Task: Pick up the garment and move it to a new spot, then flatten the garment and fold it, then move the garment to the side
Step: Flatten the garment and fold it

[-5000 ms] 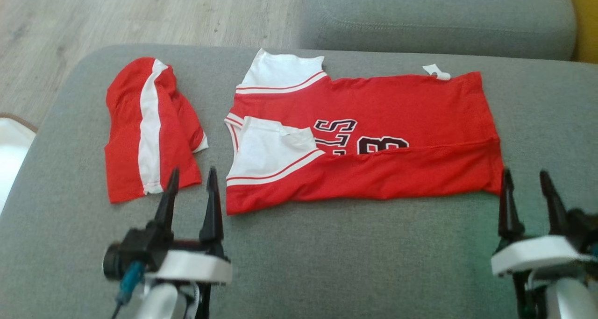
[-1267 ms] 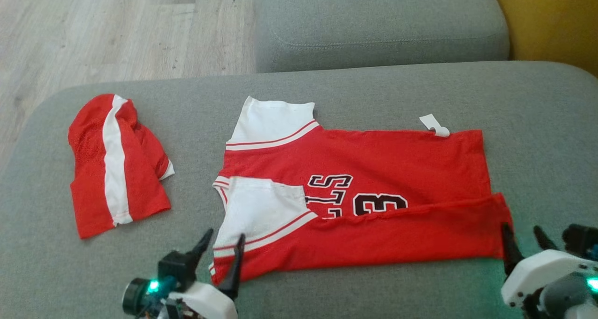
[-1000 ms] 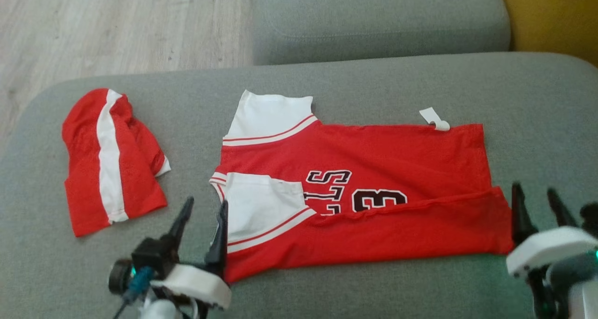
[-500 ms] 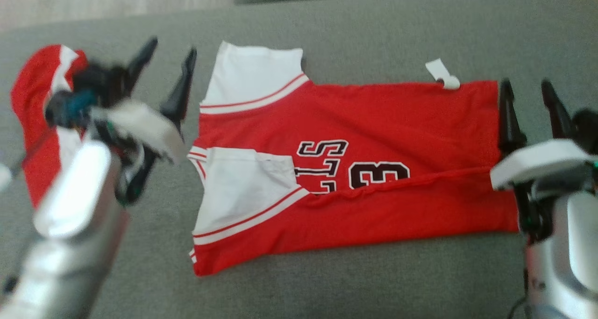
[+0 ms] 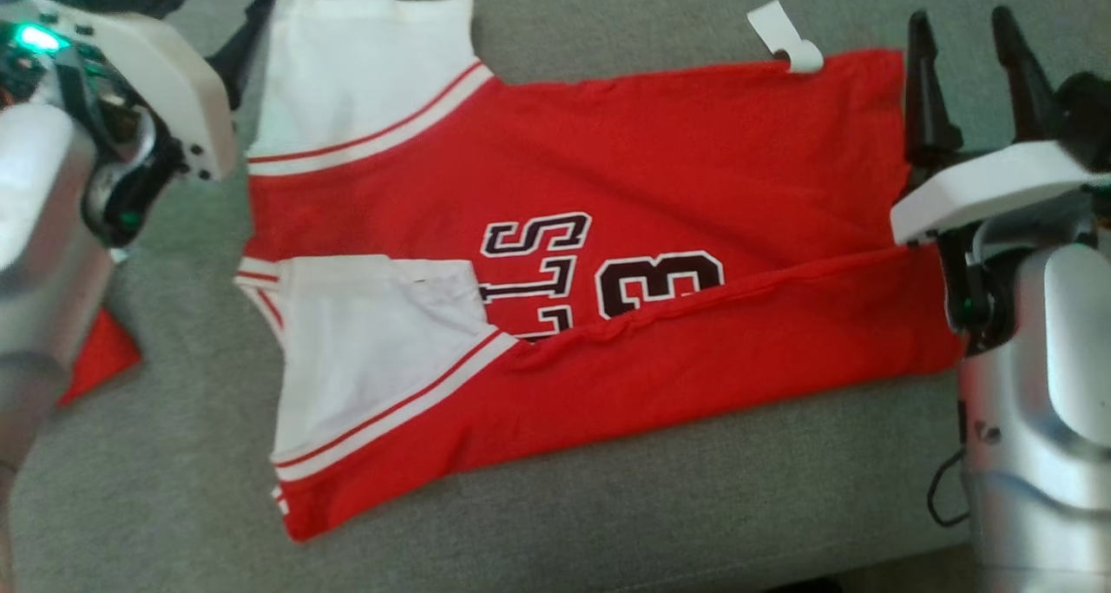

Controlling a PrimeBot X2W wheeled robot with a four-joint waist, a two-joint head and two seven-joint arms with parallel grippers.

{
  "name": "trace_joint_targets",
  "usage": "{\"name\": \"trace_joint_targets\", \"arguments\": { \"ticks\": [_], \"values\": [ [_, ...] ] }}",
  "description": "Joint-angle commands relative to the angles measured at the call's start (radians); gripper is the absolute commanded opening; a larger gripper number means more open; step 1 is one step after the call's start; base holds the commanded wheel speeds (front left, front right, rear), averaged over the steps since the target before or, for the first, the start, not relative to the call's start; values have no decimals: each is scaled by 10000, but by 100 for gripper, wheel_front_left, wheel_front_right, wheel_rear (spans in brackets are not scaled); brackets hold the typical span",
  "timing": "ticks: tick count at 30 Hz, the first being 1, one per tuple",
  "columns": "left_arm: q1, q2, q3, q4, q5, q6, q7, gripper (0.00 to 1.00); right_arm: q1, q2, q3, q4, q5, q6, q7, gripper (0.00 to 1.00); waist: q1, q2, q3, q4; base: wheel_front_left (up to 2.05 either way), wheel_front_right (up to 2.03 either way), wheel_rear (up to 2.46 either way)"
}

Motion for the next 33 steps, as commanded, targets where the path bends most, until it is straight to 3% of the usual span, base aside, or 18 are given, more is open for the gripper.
{"name": "trace_joint_targets", "arguments": {
  "ticks": [1, 11, 25, 26, 27, 33],
  "values": [
    [-530, 563, 216, -115, -121, 19, 42, 100, -296, -43, 175, -371, 51, 67, -91, 100, -3, 0, 318, -268, 0, 0, 0],
    [-1386, 993, -889, 801, -1400, 18, 253, 100, -690, -43, 105, -510, -5, 67, -45, 100, -3, 0, 885, -669, 0, 0, 0],
    [-2037, 1083, -2443, 1011, -2568, 18, 761, 100, -1045, -43, 113, -438, -22, 67, -90, 100, -3, 0, 1218, -804, 0, 0, 0],
    [-2061, 1094, -2559, 949, -2651, 18, 791, 40, -1053, -43, 103, -433, -37, 67, -85, 100, -3, 0, 1213, -798, 0, 0, 0],
    [-2084, 1112, -2650, 904, -2739, 18, 789, 0, -1061, -43, 89, -432, -54, 67, -78, 100, -3, 0, 1204, -787, 0, 0, 0],
    [-2350, 1095, -2983, 905, -2761, 18, 72, 0, -1018, -45, 281, -419, -481, 67, 165, 100, -3, 0, 1071, -555, 0, 0, 0]
  ]
}}
